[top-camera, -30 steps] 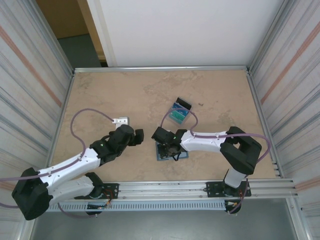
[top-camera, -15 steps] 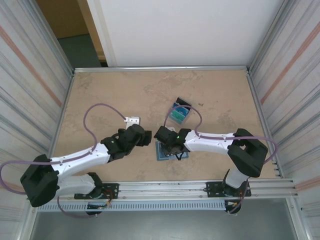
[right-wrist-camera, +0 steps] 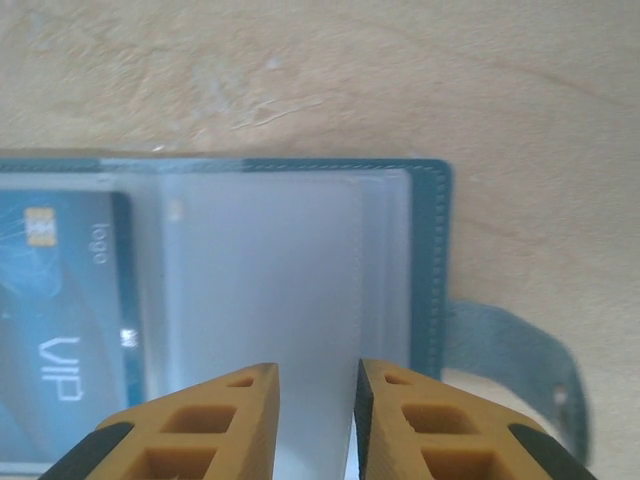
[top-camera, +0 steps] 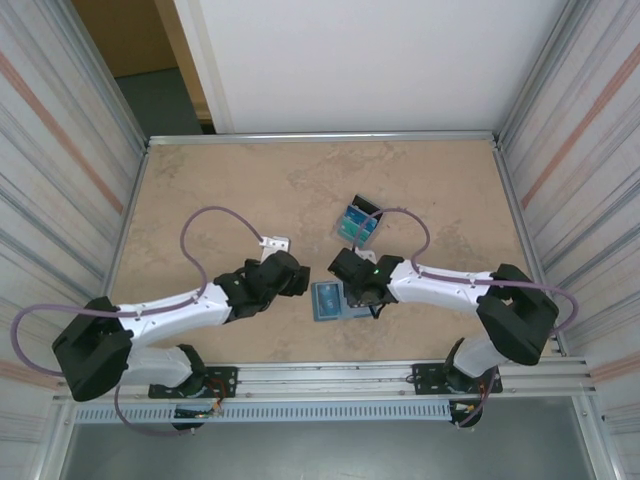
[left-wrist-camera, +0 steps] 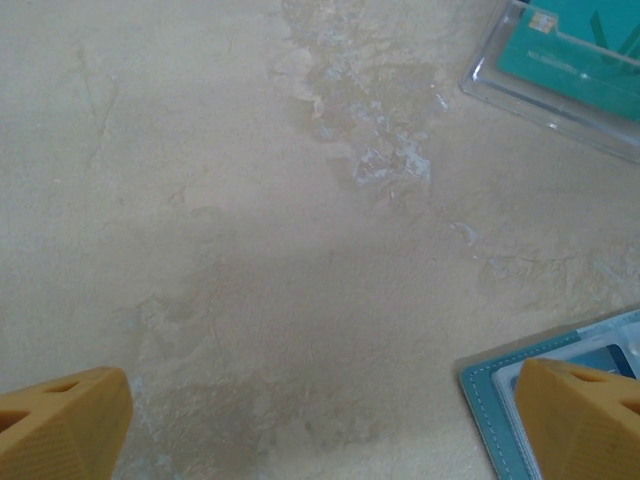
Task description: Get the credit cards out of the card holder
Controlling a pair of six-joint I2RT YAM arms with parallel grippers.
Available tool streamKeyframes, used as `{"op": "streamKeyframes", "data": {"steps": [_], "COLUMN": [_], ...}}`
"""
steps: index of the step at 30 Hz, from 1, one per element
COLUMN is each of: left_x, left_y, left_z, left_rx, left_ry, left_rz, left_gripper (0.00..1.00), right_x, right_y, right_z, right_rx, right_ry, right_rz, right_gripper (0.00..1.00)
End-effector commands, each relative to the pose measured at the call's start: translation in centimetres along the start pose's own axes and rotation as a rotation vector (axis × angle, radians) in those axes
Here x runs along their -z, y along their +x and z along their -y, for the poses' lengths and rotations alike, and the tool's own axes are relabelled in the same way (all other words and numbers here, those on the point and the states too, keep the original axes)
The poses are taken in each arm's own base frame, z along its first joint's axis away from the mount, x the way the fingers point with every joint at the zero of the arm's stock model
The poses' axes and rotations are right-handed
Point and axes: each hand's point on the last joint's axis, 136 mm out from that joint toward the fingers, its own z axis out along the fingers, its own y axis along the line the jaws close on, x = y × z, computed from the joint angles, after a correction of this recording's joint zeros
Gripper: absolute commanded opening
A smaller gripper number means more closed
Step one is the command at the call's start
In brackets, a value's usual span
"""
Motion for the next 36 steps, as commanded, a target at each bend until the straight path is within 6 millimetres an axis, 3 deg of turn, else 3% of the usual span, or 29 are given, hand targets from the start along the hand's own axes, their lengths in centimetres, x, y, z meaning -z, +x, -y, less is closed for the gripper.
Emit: {"op": "streamKeyframes", "data": {"steps": [1,9,17,24,36], "left_x": [0.1,-0.5,-1.4,-2.2,-2.8], "left_y": [-0.4,2.0,3.9,5.7,7.7], "left_z": [0.8,2.7,3.9,4.0,2.9], "left_rx": [-0.01,-0.085,-0.125,-0.145,-0.15], "left_ry": [-0.005,-0.009,-0.01,-0.009,-0.071], "left_rz": [0.008,-0.051,-0.105,-0.164,-0.244], "left_gripper": [0.99,0.99,0.99,0.99,0.99], "right_x": [0.5,1.7,2.9,2.1,-0.3], "right_y": [-0.1,-1.3,-2.0,-1.3,-0.2], "right_z": [1.5,2.7,-0.5,-2.8,-4.5], "right_rx": [-0.05,-0.108,-0.132,-0.135,-0.152], "right_ry": [0.025,-0.021,-0.274,-0.397,-0.467], "right_rz": [0.01,0.027,-0.024,-0.102,-0.184], "right_gripper": [0.25,0.21,0.18,0.15,0.13]}}
